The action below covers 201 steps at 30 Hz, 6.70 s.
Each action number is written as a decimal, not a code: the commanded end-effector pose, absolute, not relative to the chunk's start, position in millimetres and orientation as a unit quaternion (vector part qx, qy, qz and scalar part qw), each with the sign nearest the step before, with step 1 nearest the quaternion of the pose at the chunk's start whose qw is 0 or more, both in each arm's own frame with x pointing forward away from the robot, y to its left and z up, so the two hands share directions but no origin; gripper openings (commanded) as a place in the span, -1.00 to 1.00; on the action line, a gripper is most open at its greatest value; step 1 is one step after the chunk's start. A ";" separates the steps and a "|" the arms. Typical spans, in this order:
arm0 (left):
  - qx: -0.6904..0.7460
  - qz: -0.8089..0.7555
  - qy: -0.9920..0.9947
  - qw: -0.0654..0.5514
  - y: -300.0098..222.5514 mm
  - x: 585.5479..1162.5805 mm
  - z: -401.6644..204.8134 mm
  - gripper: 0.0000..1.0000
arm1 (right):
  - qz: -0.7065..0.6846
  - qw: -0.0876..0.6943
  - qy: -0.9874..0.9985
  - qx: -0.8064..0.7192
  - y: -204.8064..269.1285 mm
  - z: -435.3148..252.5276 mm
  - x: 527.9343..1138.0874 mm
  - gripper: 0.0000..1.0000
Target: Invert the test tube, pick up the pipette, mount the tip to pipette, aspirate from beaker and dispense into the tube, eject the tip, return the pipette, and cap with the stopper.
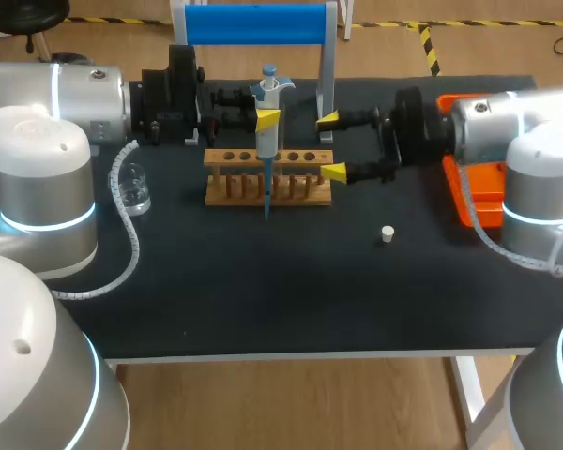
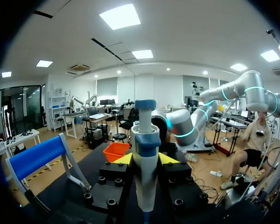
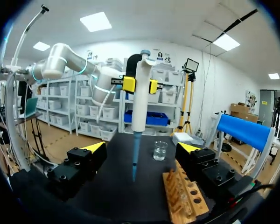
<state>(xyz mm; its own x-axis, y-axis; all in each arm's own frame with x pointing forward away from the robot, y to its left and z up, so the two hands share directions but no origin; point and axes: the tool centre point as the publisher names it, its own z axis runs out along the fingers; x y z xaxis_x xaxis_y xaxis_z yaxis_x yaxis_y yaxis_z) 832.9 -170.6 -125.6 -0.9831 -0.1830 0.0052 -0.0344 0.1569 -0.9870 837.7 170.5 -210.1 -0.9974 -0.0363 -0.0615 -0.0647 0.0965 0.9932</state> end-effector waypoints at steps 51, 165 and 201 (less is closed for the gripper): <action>-0.072 -0.646 0.757 0.059 -171.4 832.4 -126.2 -1.00 | 0.714 -0.042 0.698 -0.028 263.8 -175.1 829.3 0.16; -0.072 -0.646 0.757 0.059 -171.4 832.4 -126.2 1.00 | 0.705 0.026 0.708 -0.005 100.5 -156.8 852.2 -1.00; -0.072 -0.646 0.757 0.059 -171.4 832.4 -126.2 1.00 | 0.716 0.008 0.698 0.011 -0.1 -131.9 875.2 -1.00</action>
